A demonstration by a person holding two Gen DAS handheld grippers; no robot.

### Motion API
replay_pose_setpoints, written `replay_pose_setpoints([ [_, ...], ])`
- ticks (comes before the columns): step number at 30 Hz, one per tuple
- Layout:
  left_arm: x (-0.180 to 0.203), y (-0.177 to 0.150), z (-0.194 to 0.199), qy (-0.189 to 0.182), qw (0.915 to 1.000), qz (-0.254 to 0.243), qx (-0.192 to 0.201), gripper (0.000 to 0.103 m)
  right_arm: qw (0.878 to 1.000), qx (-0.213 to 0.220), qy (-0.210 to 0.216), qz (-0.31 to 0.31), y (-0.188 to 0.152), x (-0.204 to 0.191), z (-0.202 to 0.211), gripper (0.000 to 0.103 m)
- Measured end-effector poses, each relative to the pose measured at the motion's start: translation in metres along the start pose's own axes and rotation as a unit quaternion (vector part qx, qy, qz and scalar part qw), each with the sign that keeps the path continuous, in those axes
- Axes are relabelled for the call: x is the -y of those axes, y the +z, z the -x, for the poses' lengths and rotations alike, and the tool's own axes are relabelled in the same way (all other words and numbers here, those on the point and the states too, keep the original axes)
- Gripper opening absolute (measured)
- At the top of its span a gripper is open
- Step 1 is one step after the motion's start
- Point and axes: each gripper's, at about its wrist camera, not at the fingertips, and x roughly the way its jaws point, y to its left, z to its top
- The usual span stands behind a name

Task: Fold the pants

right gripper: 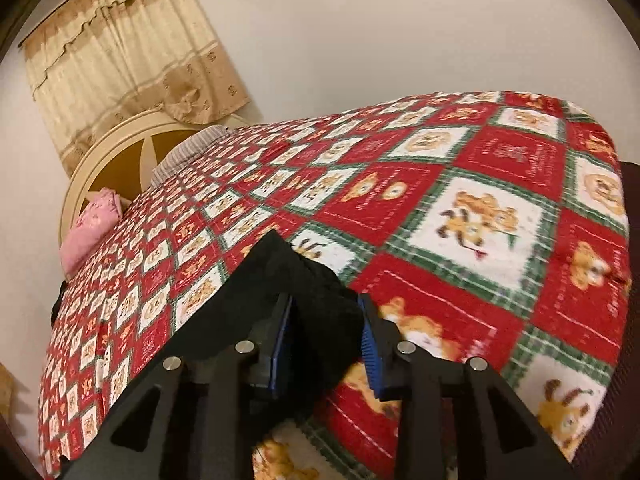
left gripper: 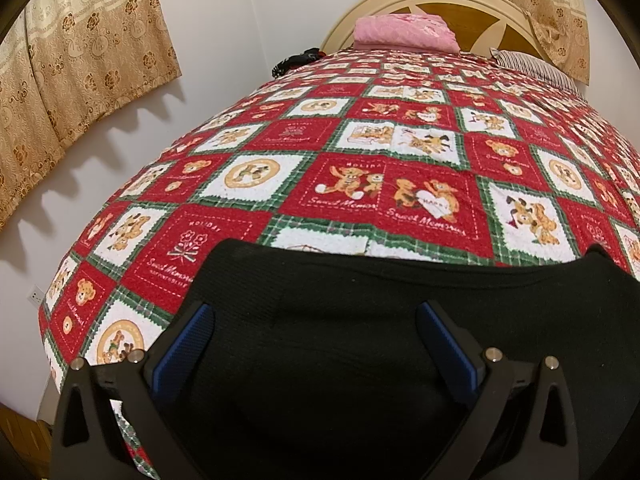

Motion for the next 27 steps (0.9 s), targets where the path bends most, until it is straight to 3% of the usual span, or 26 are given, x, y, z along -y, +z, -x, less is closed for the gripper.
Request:
replay_pose_setpoints([
  [2,0.001,0.0,0.0,0.001,1.0,-0.001,0.0,0.103,1.0,0.004,-0.013,-0.001,-0.004,-0.001,0.008,0.055],
  [5,0.0,0.0,0.0,0.001,1.0,-0.001,0.0,0.103,1.0,0.006,0.004,-0.009,-0.012,-0.003,0.016,0.07],
  [14,0.0,0.0,0.0,0.002,1.0,-0.001,0.001,0.103,0.997,-0.03,0.022,0.07,0.003,-0.032,-0.02,0.071],
  [15,0.0,0.0,0.0,0.002,1.0,-0.001,0.001,0.103,0.996,-0.034,0.024,0.074,0.005,-0.033,-0.024,0.067],
  [17,0.0,0.0,0.0,0.002,1.0,-0.001,0.001,0.103,0.996,-0.047,0.037,0.069,0.009,-0.031,-0.032,0.014],
  [21,0.0,0.0,0.0,0.001,1.0,-0.001,0.001,0.103,0.995,-0.047,0.075,0.05,0.009,-0.023,-0.031,0.013],
  [27,0.0,0.0,0.0,0.002,1.0,-0.001,0.001,0.103,0.979,0.026,0.128,0.155,-0.009,-0.072,0.021,0.011],
])
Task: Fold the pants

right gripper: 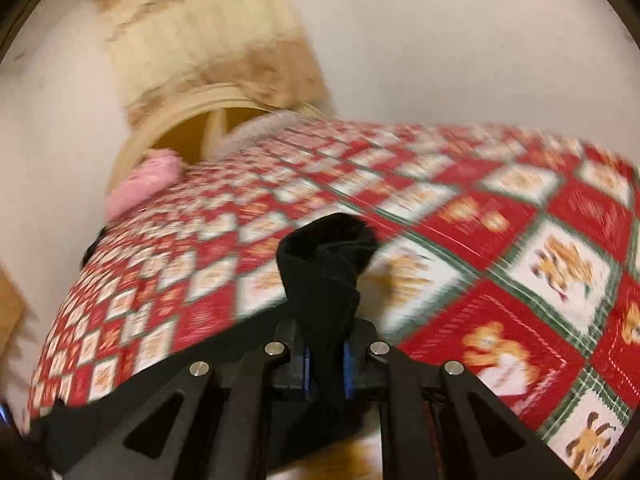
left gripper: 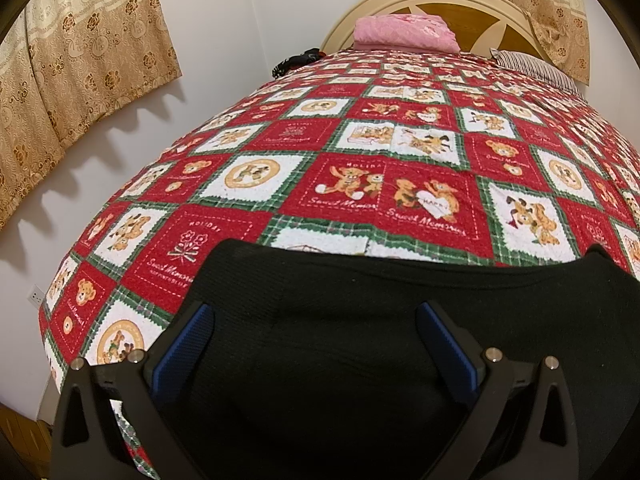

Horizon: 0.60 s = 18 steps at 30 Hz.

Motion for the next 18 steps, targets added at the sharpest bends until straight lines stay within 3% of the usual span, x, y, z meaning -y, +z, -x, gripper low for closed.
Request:
replay_pose_setpoints([
  [3,0.0,0.0,0.0,0.0,1.0,0.0,0.0,0.103,0.999,0.013,0.024,0.045,-0.005,-0.034,0.009,0.011],
  [11,0.003,0.0,0.001,0.007,1.0,-0.005,0.002,0.103,0.99,-0.01,0.097,0.1,-0.041,-0.095,0.011,0.011],
  [18,0.002,0.0,0.001,0.002,1.0,-0.001,0.001,0.103,0.965,-0.031,0.161,0.203,-0.095,-0.176,0.019,0.011],
])
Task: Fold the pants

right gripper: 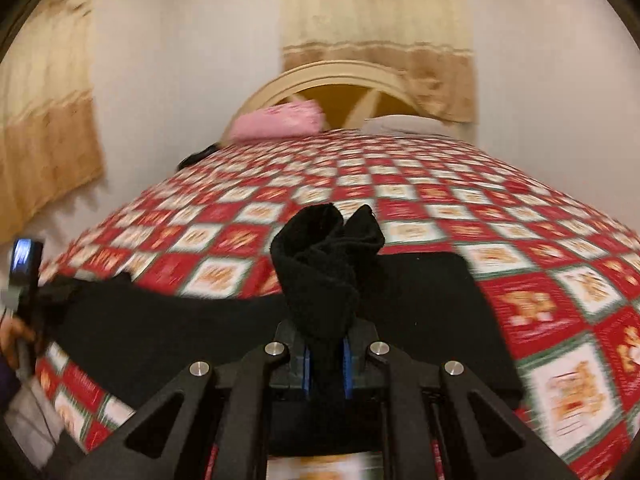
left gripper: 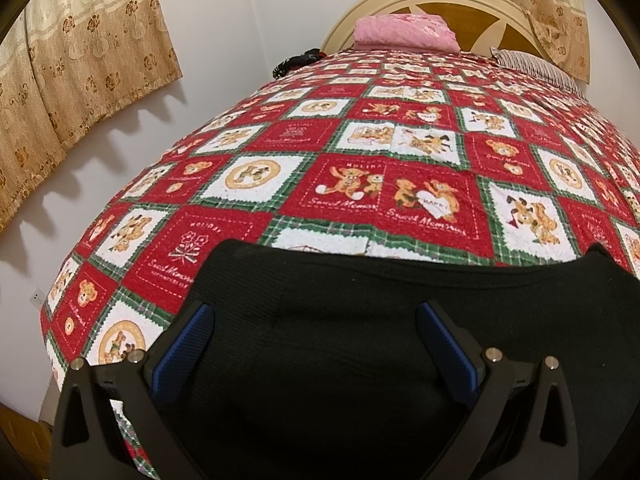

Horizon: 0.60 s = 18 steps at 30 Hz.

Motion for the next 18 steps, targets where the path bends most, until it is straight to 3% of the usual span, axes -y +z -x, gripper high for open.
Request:
replay_pose_setpoints([
  [7,0.0,0.0,0.0,-0.001,1.0,0.001,0.0,0.103,0.998,-0.021,0.034,0.058,-0.018,-0.052,-0.021,0.011],
  [18,0.0,0.0,0.0,0.0,1.0,0.001,0.0,0.103,0.985,-0.027,0.018,0.167,-0.04,-0.11,-0.037,0.011],
])
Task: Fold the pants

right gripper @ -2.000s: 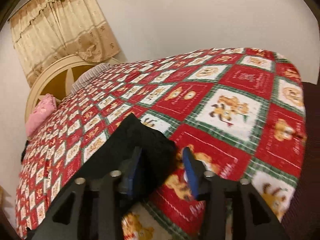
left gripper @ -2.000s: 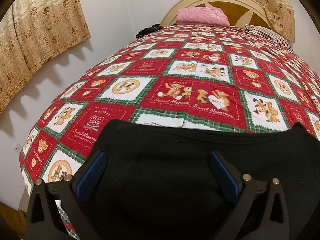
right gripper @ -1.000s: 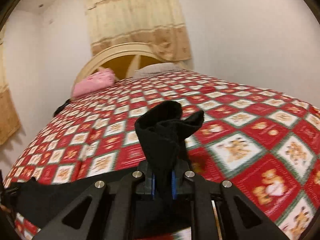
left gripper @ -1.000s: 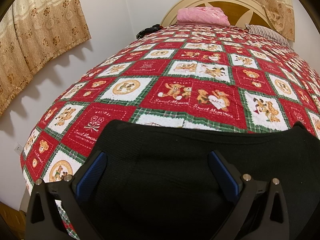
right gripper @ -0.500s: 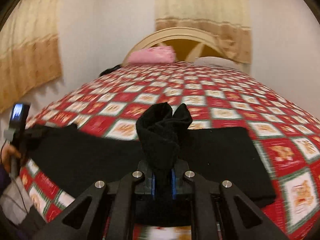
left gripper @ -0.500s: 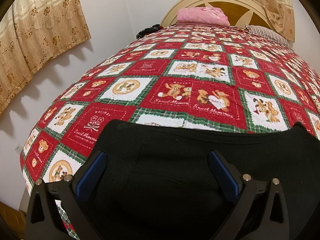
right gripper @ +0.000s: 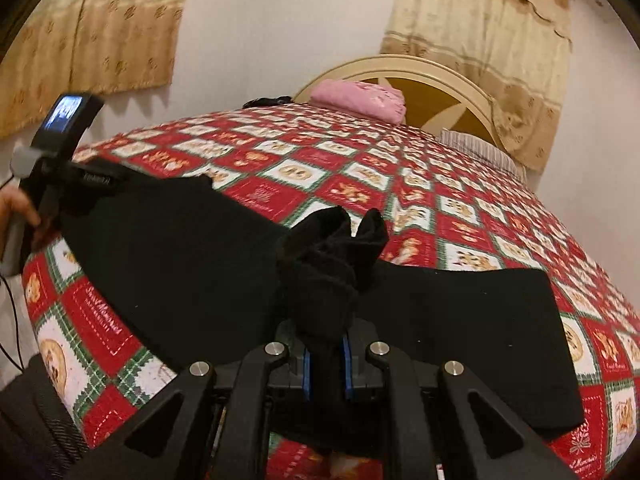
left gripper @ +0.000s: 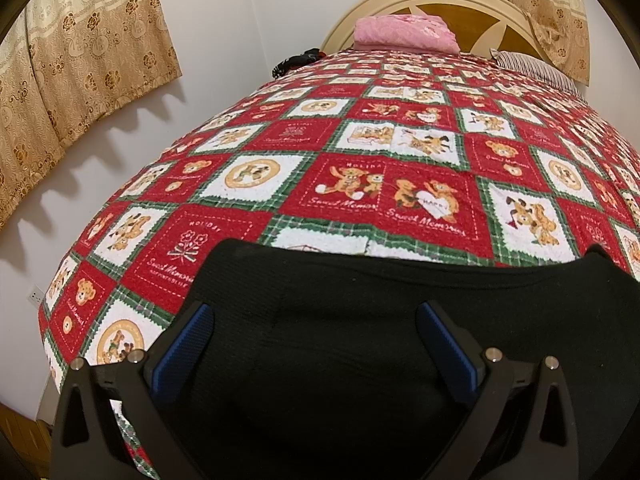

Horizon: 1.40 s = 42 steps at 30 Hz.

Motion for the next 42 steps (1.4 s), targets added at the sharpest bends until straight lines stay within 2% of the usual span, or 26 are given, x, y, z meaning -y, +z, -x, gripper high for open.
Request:
replay_pose_setpoints([
  [4,0.0,0.0,0.0,0.0,1.0,0.0,0.0,0.103,1.0,-0.013,0.004,0.016,-0.004,-0.01,-0.008,0.013],
  [6,0.0,0.0,0.0,0.001,1.0,-0.001,0.0,0.103,0.999,-0.02,0.027,0.006,-0.006,-0.012,-0.009,0.025],
  [7,0.001,0.0,0.0,0.003,1.0,-0.002,0.0,0.103,0.999,-0.021,0.047,-0.004,-0.006,-0.013,-0.009,0.039],
  [9,0.003,0.0,0.001,0.008,0.9999,-0.007,0.0,0.103,0.995,-0.013,0.096,-0.032,-0.006,-0.012,-0.004,0.054],
  [10,0.005,0.0,0.001,0.011,0.9999,-0.01,0.0,0.103,0.989,-0.008,0.141,-0.053,-0.005,-0.01,-0.001,0.068],
  [11,0.006,0.001,0.002,0.014,0.9998,-0.012,0.0,0.103,0.983,-0.004,0.172,-0.069,-0.004,-0.009,0.002,0.075],
  [13,0.011,0.004,0.009,0.023,0.9996,-0.017,-0.003,0.103,0.966,0.01,0.233,-0.111,-0.002,0.001,0.012,0.075],
  [14,0.016,0.006,0.016,0.006,0.9998,-0.02,-0.004,0.103,0.96,0.02,0.248,-0.128,0.0,0.007,0.016,0.075],
  [16,0.03,0.009,0.037,-0.045,0.9987,-0.024,0.008,0.103,0.957,0.042,0.236,-0.164,0.003,0.027,0.027,0.074],
  [18,0.059,0.013,0.068,-0.1,0.9937,-0.041,0.03,0.103,0.956,0.058,0.197,-0.209,0.003,0.062,0.038,0.062],
  [19,0.069,0.013,0.077,-0.121,0.9911,-0.047,0.03,0.103,0.957,0.057,0.176,-0.223,0.003,0.075,0.04,0.047],
  [20,0.086,0.013,0.091,-0.162,0.9846,-0.059,0.027,0.103,0.96,0.054,0.143,-0.234,0.001,0.09,0.042,0.04],
  [21,0.104,0.011,0.105,-0.206,0.9758,-0.069,0.026,0.103,0.963,0.054,0.105,-0.241,-0.001,0.104,0.046,0.039],
  [22,0.113,0.009,0.112,-0.231,0.9698,-0.074,0.026,0.103,0.964,0.055,0.085,-0.245,-0.004,0.114,0.049,0.039],
  [25,0.158,-0.001,0.13,-0.317,0.9432,-0.1,-0.001,0.103,0.963,0.053,0.03,-0.263,-0.014,0.141,0.057,0.039],
  [26,0.174,-0.007,0.13,-0.335,0.9353,-0.111,-0.017,0.103,0.962,0.054,0.023,-0.268,-0.017,0.145,0.06,0.04],
  [27,0.188,-0.013,0.129,-0.339,0.9327,-0.119,-0.03,0.103,0.96,0.055,0.016,-0.273,-0.02,0.15,0.063,0.04],
  [30,0.211,-0.021,0.12,-0.339,0.9316,-0.118,-0.057,0.103,0.961,0.054,0.005,-0.271,-0.027,0.148,0.066,0.04],
  [32,0.216,-0.023,0.115,-0.353,0.9267,-0.102,-0.077,0.101,0.964,0.052,0.0,-0.259,-0.029,0.144,0.066,0.04],
  [34,0.222,-0.025,0.107,-0.365,0.9209,-0.088,-0.103,0.083,0.968,0.052,-0.004,-0.247,-0.03,0.14,0.064,0.04],
  [35,0.224,-0.028,0.104,-0.367,0.9198,-0.086,-0.109,0.078,0.968,0.051,-0.005,-0.244,-0.031,0.139,0.063,0.04],
  [36,0.227,-0.03,0.105,-0.36,0.9239,-0.085,-0.099,0.066,0.969,0.049,-0.005,-0.243,-0.031,0.139,0.061,0.04],
  [37,0.228,-0.03,0.106,-0.354,0.9274,-0.086,-0.085,0.042,0.969,0.044,-0.009,-0.244,-0.031,0.14,0.06,0.04],
  [38,0.228,-0.031,0.106,-0.358,0.926,-0.084,-0.085,0.029,0.969,0.038,-0.013,-0.246,-0.032,0.142,0.058,0.04],
  [39,0.229,-0.029,0.101,-0.372,0.9203,-0.071,-0.097,0.021,0.968,0.03,-0.016,-0.249,-0.032,0.146,0.055,0.04],
  [42,0.22,-0.026,0.093,-0.393,0.9122,-0.035,-0.11,0.014,0.964,0.024,-0.015,-0.265,-0.031,0.156,0.05,0.039],
])
